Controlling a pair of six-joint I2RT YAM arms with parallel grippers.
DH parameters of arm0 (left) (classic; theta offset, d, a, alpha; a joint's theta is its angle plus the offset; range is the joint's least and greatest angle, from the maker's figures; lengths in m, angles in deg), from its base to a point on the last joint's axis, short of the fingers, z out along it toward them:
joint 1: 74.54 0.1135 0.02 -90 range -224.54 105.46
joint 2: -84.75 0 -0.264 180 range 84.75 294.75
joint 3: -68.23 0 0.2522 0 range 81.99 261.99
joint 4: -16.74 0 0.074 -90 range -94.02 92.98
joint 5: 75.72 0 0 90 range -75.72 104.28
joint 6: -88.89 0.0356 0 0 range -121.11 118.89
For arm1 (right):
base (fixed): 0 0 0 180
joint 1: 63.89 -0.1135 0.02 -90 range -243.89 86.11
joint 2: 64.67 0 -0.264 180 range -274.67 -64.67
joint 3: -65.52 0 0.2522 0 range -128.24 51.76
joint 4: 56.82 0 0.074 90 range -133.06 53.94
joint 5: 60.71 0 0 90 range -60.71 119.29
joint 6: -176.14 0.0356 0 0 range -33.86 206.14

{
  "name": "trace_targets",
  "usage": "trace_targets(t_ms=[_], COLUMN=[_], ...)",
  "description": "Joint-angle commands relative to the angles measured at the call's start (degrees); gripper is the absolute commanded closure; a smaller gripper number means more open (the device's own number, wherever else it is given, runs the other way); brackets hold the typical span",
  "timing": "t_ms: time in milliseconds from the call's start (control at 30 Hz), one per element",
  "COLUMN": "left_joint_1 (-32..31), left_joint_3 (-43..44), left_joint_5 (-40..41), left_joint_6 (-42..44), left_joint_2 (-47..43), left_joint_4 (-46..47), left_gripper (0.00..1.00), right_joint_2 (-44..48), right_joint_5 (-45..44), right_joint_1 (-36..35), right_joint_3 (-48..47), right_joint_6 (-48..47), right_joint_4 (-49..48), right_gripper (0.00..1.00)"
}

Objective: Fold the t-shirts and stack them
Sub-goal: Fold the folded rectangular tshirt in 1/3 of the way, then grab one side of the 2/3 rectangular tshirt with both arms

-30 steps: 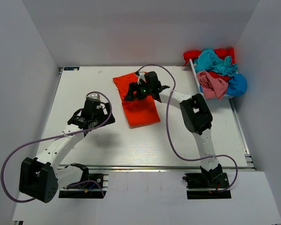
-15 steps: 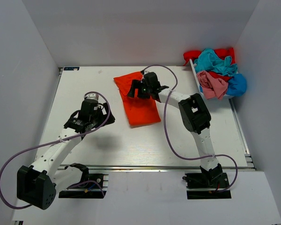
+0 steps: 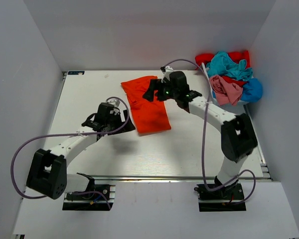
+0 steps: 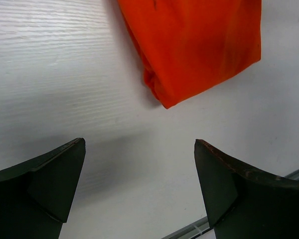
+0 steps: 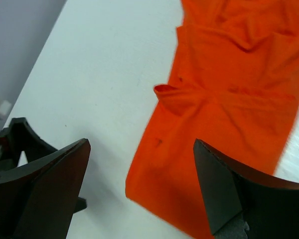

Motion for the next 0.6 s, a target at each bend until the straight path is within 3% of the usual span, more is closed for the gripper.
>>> trace_targets(t_ms=[0, 167, 267, 467, 567], left_joint_1=[-1.4, -4.1, -4.7, -5.7, -5.7], left_joint_3=[1.3, 3.4, 4.6, 5.8, 6.5], left_joint_5=[-5.5, -5.6, -3.5, -1.8, -1.8], left_joint_6=[0.9, 1.4, 2.1, 2.6, 2.6], left_joint_2=[4.0, 10.2, 14.2, 19.1, 21.4], left_joint_4=[6.3, 9.2, 9.7, 10.8, 11.4], left_gripper=[0.0, 0.0, 0.0, 0.17, 0.31], right_joint_2=[4.9, 7.8, 7.2, 1.7, 0.2], right_joint_5=[-6.8, -8.2, -6.3, 0.9, 2.0], right_joint_1=[2.2, 6.4, 7.8, 8.7, 8.7], right_joint_3=[7.3, 18.1, 19.9, 19.5, 19.9], right_joint_6=[-0.6, 1.7, 1.3, -1.9, -1.7], right_joint_4=[5.3, 9.6, 10.3, 11.9, 11.8], right_gripper=[0.1, 0.1, 0.1, 0.13, 0.13])
